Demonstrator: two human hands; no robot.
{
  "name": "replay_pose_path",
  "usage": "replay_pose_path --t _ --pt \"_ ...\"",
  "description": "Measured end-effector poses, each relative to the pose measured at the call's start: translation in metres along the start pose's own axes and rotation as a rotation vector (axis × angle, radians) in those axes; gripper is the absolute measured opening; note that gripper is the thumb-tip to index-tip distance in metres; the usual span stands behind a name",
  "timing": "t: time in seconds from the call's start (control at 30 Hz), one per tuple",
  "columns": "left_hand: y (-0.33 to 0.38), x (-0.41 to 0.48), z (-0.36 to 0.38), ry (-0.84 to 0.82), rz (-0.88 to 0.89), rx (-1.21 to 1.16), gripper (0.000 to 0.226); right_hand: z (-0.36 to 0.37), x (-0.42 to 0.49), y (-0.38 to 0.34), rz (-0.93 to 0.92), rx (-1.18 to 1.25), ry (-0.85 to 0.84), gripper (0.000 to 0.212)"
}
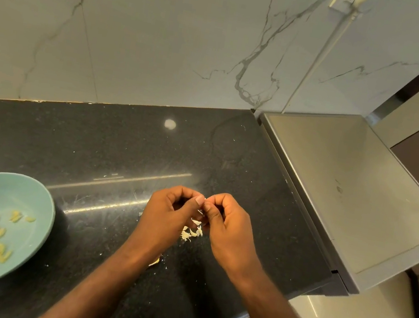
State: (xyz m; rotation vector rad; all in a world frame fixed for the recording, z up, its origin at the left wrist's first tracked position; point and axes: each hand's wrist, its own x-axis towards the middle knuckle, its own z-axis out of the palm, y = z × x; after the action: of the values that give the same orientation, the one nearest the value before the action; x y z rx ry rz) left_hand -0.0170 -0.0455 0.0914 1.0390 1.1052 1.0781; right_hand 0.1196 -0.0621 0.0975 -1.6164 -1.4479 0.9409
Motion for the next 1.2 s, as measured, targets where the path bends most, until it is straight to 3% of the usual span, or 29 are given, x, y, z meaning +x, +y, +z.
replay_pose_path --t 0.13,0.27,0.4,0.67,0.8,0.93,1.1,1.2 --pt "-0.003 0.004 -0.004 0.049 -0.008 -0.061 0.009 0.009 0.0 -0.006 0.034 0.068 -0.007 0.011" --pt "0.001 0.008 0.0 0.02 -0.011 -0.155 0.01 0.011 0.004 -0.017 0.222 0.391 0.021 0.019" --pt "0.008 0.013 0.003 -0.014 -0.034 -0.254 0.01 0.004 0.011 -0.028 0.272 0.601 -0.02 0.023" --pt "0.013 0.016 0.0 -0.142 -0.167 -0.426 0.016 0.001 0.01 -0.029 0.301 0.728 -0.06 0.025" --pt "0.013 0.016 0.0 -0.115 -0.185 -0.419 0.013 0.003 0.01 -0.026 0.303 0.7 -0.081 0.026" --pt "0.012 0.013 0.005 0.023 -0.06 -0.24 0.007 0.006 0.01 -0.023 0.252 0.518 -0.039 0.027" --pt "0.008 0.011 0.008 0.071 0.035 -0.082 0.01 0.007 0.013 -0.017 0.149 0.333 0.019 0.025" --pt "0.012 0.011 0.007 0.022 -0.037 -0.174 0.013 0.003 0.016 -0.016 0.064 0.255 0.012 0.027"
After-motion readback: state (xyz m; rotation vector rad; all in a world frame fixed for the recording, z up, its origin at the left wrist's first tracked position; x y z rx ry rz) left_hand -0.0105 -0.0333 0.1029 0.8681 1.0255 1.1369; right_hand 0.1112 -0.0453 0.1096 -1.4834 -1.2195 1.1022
